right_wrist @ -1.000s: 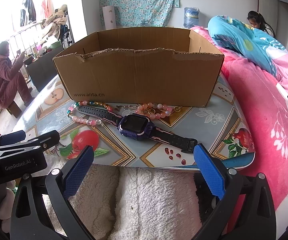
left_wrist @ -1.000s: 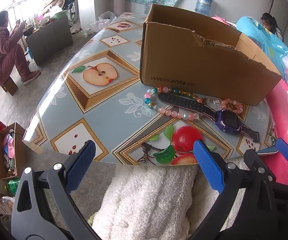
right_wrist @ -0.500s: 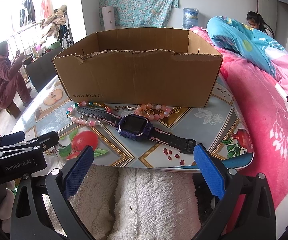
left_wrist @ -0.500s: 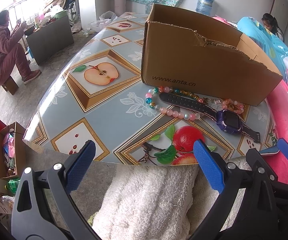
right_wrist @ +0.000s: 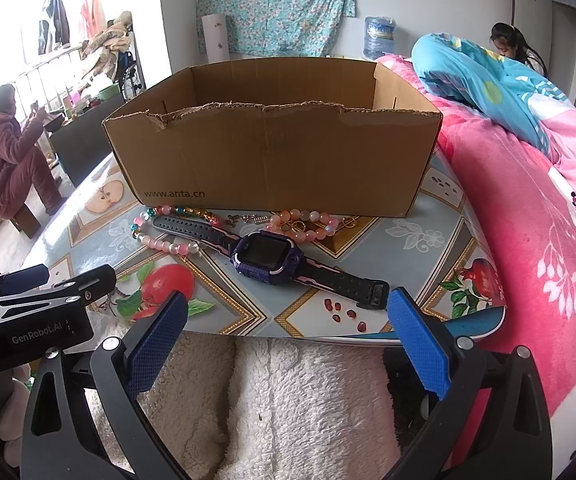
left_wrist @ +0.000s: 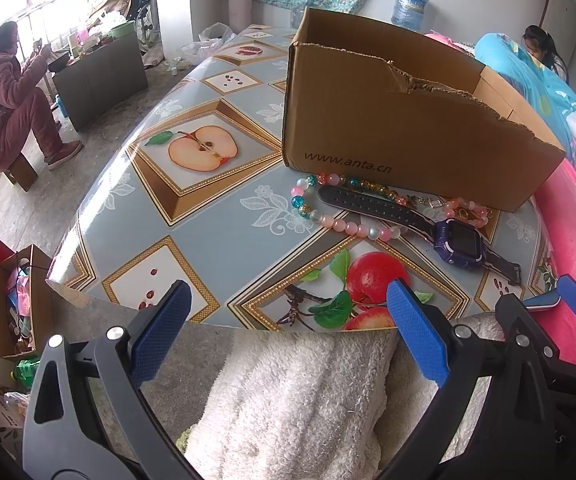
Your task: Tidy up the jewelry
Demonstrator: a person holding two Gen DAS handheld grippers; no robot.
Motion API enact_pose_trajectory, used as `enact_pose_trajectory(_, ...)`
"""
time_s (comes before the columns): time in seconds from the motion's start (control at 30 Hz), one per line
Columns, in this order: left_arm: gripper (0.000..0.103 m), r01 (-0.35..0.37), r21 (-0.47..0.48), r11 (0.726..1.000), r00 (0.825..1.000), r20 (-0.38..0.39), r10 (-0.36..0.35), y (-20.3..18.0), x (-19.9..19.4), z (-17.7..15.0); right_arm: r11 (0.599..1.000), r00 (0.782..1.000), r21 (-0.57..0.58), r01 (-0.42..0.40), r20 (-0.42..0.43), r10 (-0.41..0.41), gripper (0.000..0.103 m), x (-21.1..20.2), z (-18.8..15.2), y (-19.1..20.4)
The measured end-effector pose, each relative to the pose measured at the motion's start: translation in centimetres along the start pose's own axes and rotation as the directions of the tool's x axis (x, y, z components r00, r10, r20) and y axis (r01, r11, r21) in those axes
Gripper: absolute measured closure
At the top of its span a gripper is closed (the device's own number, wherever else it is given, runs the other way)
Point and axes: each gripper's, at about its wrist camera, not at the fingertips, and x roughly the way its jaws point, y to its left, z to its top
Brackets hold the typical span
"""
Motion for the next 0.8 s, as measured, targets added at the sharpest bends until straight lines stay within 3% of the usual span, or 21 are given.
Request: enact_pose_trajectory(0.8,0.008,-0.009,-0.007,1.000,1.000,-0.001,0.009,0.32,0.14,0.11,1.000,1.000,0.000,0.004,0.018,-0.004,0.005,-0.01,0.44,0.08)
